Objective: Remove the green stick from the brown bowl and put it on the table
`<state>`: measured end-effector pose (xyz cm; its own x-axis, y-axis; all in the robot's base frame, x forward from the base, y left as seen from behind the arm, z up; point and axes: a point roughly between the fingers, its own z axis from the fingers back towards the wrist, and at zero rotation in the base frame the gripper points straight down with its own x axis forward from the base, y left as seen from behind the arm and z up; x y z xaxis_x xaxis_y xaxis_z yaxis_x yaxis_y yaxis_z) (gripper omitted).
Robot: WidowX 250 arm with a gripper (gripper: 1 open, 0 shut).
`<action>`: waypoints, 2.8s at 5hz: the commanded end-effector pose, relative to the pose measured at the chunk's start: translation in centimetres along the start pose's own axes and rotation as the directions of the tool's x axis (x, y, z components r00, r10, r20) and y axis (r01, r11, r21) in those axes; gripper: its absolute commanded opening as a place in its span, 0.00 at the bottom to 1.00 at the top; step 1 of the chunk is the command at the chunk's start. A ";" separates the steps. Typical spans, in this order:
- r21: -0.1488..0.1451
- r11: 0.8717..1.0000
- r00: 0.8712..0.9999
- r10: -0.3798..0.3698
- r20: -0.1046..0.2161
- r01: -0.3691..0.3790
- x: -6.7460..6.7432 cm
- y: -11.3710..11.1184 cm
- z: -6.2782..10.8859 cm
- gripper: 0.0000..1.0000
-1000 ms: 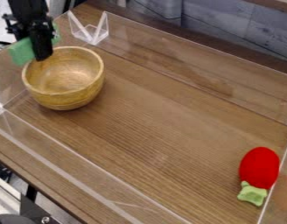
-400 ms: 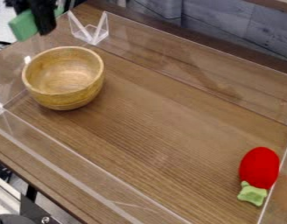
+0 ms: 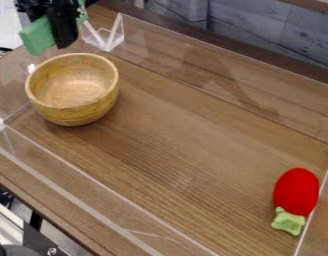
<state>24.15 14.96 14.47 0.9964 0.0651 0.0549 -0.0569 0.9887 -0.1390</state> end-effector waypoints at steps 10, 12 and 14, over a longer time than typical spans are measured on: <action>0.025 0.993 0.993 -0.114 -0.038 0.115 -2.9 -14.3 -10.0 0.00; -0.021 0.996 0.996 -0.087 -0.010 0.087 -2.2 -15.4 -12.0 0.00; -0.047 0.989 0.990 -0.141 -0.010 0.141 -1.9 -15.1 -12.3 0.00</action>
<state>23.22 -1.92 3.62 0.9967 -0.0741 0.0322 0.0787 0.9807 -0.1792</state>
